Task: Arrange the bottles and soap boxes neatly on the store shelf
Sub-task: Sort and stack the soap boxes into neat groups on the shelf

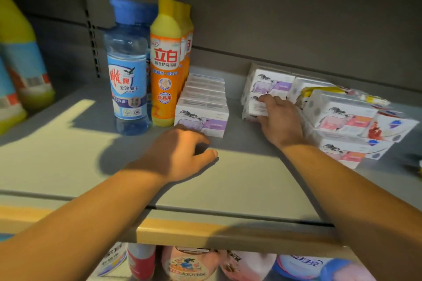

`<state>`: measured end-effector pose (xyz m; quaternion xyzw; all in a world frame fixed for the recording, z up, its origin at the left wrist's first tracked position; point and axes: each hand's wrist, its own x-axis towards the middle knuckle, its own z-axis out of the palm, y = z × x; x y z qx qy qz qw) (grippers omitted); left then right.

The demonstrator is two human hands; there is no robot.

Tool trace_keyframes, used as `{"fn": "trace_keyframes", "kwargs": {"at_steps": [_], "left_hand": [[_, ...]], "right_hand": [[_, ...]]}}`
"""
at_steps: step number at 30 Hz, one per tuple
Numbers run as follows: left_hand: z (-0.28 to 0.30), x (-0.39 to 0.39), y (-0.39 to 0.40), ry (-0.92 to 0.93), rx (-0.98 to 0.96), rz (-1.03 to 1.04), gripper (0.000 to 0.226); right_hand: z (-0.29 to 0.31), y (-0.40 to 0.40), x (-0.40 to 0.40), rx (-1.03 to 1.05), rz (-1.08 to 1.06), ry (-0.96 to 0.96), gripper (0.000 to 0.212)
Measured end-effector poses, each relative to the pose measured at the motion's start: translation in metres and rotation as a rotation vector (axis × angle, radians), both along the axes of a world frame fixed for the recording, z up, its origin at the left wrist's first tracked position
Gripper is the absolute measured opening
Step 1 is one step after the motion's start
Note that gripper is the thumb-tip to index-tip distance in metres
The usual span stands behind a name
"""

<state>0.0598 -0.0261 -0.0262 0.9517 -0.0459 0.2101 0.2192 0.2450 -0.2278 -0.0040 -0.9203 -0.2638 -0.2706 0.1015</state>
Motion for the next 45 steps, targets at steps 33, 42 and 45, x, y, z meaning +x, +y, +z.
{"fn": "trace_keyframes", "kwargs": {"at_steps": [33,42,45], "left_hand": [[0.015,-0.012,0.005,0.197,-0.954,-0.286,0.040],[0.011,-0.005,0.009,0.227,-0.957,-0.231,0.038],[0.010,-0.007,0.009,0.178,-0.988,-0.222,0.031]], "right_hand": [[-0.007,0.004,-0.111,1.014,0.384,1.076,0.030],[-0.010,0.001,-0.107,1.003,0.474,1.128,0.028],[-0.013,0.004,-0.110,1.035,0.471,1.006,0.039]]}}
